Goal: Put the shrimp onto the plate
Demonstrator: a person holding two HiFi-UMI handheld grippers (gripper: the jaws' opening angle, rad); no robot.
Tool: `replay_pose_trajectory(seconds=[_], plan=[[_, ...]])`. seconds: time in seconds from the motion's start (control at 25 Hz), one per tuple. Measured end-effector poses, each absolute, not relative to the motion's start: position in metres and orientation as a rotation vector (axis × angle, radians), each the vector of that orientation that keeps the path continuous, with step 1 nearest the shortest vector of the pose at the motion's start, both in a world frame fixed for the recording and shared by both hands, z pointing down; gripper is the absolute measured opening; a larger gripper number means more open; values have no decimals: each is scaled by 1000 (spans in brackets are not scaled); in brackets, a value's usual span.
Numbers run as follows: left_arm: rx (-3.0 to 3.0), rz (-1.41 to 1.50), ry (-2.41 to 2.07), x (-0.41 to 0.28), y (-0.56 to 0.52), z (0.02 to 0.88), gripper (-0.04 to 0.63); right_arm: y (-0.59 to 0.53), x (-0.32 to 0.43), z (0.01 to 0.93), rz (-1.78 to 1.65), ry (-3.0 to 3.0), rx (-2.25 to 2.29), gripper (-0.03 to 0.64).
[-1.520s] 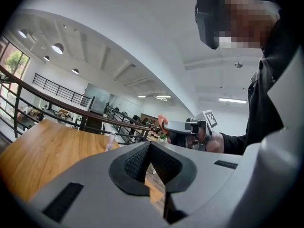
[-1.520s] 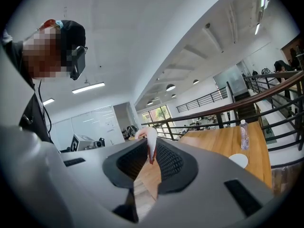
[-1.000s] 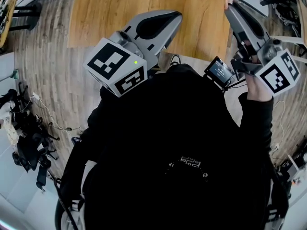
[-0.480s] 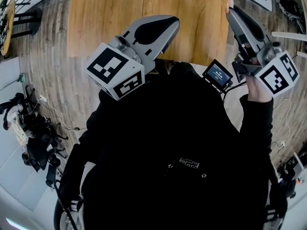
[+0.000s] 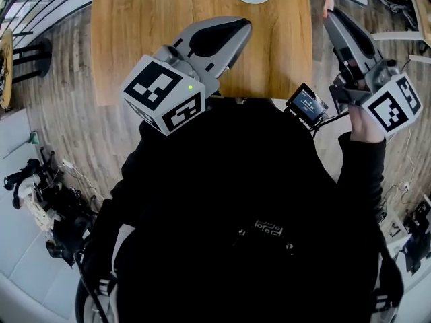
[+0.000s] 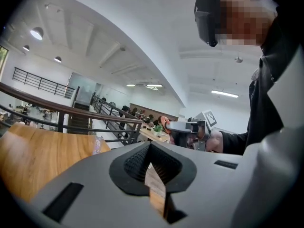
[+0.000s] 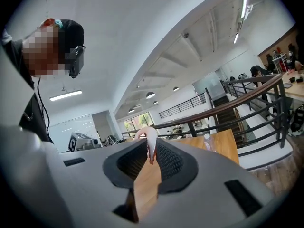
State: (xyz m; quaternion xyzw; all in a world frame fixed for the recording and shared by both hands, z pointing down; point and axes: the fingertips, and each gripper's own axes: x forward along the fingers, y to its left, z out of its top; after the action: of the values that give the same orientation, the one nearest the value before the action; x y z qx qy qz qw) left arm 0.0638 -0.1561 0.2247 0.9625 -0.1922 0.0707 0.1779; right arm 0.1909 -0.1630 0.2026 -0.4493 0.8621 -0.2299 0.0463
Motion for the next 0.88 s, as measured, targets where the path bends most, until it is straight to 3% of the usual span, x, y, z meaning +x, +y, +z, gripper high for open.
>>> replay_pose_trajectory(seconds=[0.88], plan=[[2670, 159, -537, 43, -208, 233, 3, -214, 188, 222, -725, 2685, -1470, 67]])
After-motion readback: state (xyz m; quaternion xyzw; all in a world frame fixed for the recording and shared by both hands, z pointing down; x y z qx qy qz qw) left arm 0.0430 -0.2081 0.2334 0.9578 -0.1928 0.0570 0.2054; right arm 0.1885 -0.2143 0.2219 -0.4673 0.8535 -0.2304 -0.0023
